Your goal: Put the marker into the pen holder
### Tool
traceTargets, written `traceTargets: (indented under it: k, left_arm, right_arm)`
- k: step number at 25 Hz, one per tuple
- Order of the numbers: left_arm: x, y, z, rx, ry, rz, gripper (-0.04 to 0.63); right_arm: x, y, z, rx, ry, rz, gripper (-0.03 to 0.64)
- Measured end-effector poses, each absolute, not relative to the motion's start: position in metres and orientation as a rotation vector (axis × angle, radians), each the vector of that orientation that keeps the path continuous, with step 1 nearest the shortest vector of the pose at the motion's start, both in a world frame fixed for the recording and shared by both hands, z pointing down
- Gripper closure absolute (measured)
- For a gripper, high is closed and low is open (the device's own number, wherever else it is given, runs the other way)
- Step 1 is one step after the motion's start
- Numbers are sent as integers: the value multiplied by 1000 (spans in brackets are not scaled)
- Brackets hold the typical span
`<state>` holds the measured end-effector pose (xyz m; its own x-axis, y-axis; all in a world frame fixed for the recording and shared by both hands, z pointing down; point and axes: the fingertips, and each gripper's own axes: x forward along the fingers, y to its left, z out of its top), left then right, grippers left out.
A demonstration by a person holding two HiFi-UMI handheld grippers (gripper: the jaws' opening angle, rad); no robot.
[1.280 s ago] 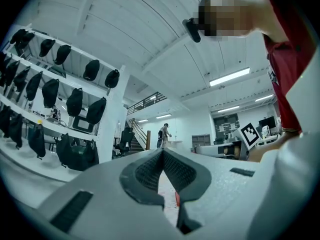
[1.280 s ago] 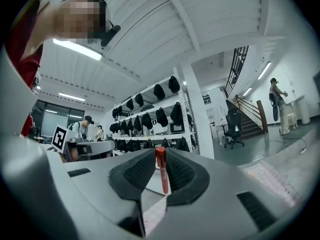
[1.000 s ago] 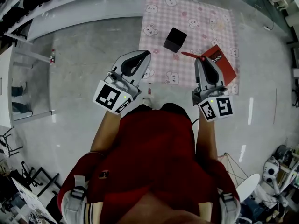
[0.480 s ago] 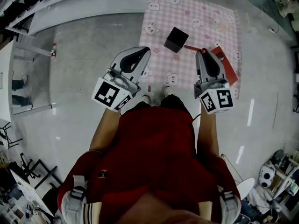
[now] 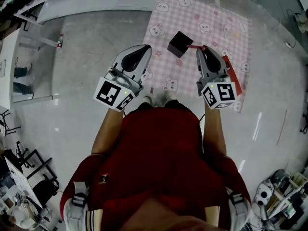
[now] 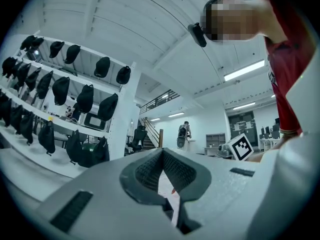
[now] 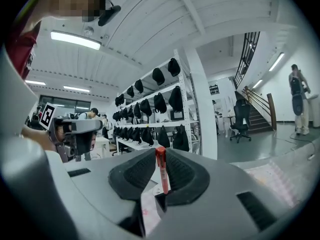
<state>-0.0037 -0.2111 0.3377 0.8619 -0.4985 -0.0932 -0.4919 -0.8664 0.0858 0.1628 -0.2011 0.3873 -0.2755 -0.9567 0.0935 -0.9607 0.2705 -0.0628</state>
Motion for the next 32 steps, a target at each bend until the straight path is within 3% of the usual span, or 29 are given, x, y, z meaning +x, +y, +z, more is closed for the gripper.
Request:
traceTargets:
  k: [32]
  left_arm:
    - [21, -233, 366, 2875, -1003, -65, 589]
  right_arm:
    - [186, -281, 516, 1633, -2475, 392, 557]
